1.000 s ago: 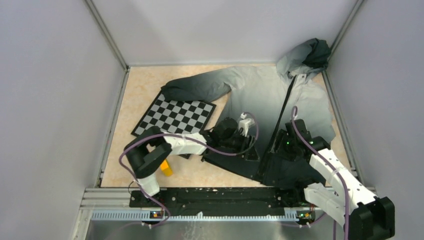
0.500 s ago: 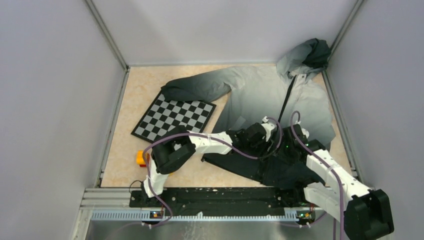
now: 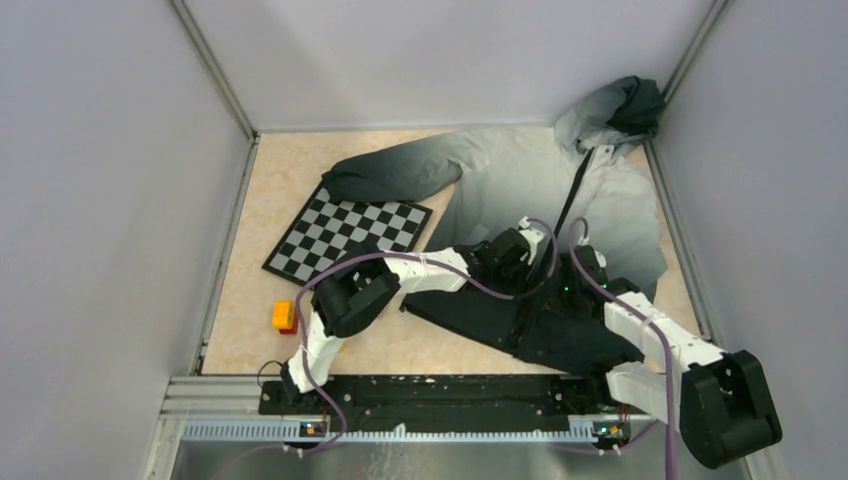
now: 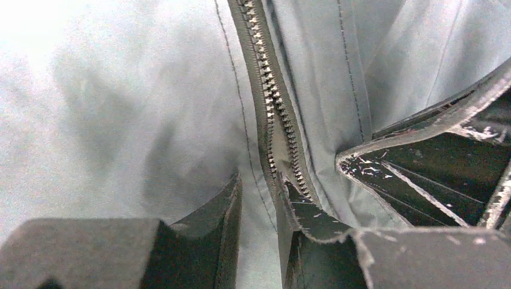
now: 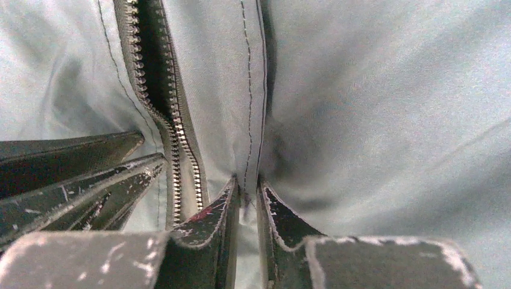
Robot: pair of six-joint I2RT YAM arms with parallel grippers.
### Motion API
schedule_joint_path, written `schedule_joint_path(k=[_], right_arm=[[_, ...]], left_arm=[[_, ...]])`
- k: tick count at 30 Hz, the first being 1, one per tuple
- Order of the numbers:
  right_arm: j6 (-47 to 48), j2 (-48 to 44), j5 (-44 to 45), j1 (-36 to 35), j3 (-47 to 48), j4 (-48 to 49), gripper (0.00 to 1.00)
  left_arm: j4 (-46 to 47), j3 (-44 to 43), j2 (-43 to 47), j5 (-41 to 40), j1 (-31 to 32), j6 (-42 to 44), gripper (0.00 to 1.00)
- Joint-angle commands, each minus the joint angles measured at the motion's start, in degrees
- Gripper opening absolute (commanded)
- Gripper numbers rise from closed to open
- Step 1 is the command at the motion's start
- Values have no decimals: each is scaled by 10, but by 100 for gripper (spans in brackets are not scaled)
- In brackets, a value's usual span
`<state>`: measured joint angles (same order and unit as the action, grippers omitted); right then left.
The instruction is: Zip up the jacket
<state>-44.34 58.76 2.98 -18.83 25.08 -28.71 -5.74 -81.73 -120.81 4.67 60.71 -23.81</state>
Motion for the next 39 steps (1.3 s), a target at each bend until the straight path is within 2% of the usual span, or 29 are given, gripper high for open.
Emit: schedule_joint_path(k=[1,3,6,9,14,20,25,30,33,39], right_arm=[[21,16,14,3,-9,82,14],[30,15,24,4,-2,86,13],[49,3,23,3,10,78,13],[64,-25,-1,3,18,61,21],[67,-73,-65,4,22,26,41],[71,-80,-136,-11,44,4,57],[19,-35,-104,-77,71,-21,58],[-98,49,43,-160,113,-99,55],[-138,102,94,-165,145,-147,52],[-154,157,96,-166,163,-139,46]], left_arm=[[-5,10,-6,4,-33,22,31],[-1,17,11,25,-42,30,35],[20,43,53,77,-47,30,48],[64,83,102,141,-47,10,60],[122,141,168,193,-48,-23,64],[135,185,231,180,-49,-29,66],[134,202,261,168,-58,-27,69],[137,223,284,163,-63,-29,70],[144,239,298,164,-64,-34,70],[133,259,327,156,-64,-21,71]])
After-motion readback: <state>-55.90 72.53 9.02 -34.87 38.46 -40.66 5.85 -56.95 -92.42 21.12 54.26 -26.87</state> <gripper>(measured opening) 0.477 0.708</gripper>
